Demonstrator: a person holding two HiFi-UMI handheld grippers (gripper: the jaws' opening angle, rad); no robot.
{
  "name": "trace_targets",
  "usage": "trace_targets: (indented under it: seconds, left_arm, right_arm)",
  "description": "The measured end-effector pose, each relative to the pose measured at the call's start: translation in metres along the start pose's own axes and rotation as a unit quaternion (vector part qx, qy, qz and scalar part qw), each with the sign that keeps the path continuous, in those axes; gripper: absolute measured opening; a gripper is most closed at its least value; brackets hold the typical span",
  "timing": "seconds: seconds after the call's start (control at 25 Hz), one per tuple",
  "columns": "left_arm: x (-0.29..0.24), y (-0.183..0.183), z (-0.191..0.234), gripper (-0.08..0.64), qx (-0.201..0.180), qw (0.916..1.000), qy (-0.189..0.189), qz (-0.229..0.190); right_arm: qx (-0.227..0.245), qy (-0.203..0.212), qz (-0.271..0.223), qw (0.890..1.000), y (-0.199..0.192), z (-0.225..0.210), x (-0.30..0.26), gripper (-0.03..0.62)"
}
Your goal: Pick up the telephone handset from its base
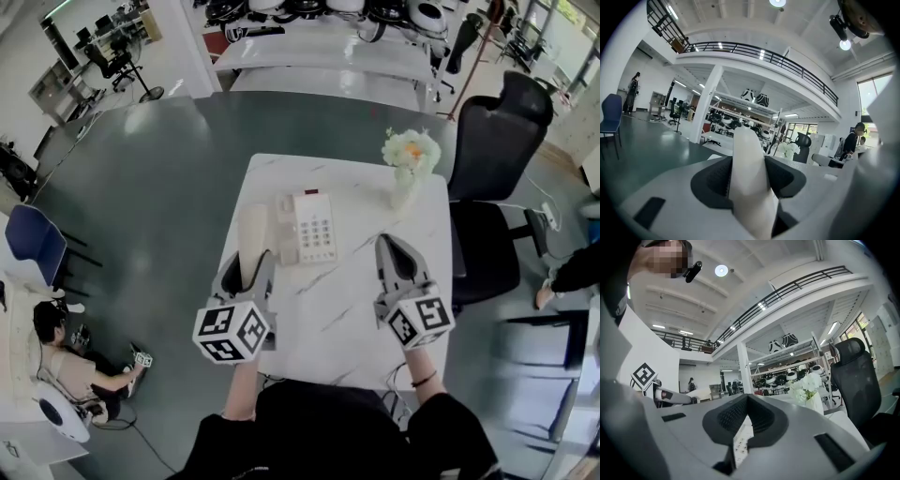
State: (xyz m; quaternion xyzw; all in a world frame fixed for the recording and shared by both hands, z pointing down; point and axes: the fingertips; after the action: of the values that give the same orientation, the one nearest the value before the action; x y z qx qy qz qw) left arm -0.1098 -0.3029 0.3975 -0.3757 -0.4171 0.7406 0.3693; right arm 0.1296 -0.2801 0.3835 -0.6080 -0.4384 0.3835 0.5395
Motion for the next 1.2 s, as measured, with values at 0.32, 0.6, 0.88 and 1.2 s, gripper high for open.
trace_targets:
  seconds: [0.32,0.6,0.88,1.2]
  left_arm:
    - [0.027,0.013,-0.001,0.206,0.007,0.9996,-0.007,-0.028]
    - [0.044,0.017,-0.005,0.206,0.004,0.999,-0.013,-0.043]
    - [0.057,0.016,-0.009,0.206,0.001,0.9985,-0.021,-0.051]
    - [0.063,0.016,-0.006,0.206,0.001,0.9982,-0.017,-0.057]
  right_arm:
    - [0.0,0.002,-0.02,1.0,0.02,0.006,0.02,-0.008]
    - [-0.006,-0.005,-0.043,0.999,0.037,0.004,0.036,-0.008]
    - [-0.006,-0.017,-0.057,0.998,0.047,0.0,0.047,-0.008]
    - [0.0,-0.016,-0.054,0.998,0.048,0.002,0.047,-0.008]
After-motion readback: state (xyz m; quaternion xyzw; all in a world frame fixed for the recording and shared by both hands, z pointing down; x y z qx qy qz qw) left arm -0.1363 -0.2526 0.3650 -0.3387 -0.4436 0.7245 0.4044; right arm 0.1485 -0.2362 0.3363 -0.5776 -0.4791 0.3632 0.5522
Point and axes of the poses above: the fingertips, and each gripper's own axes: x backward along the fingers, z to its left, y out of its top, and after that the axes turned 3 degrees about x, right-handed
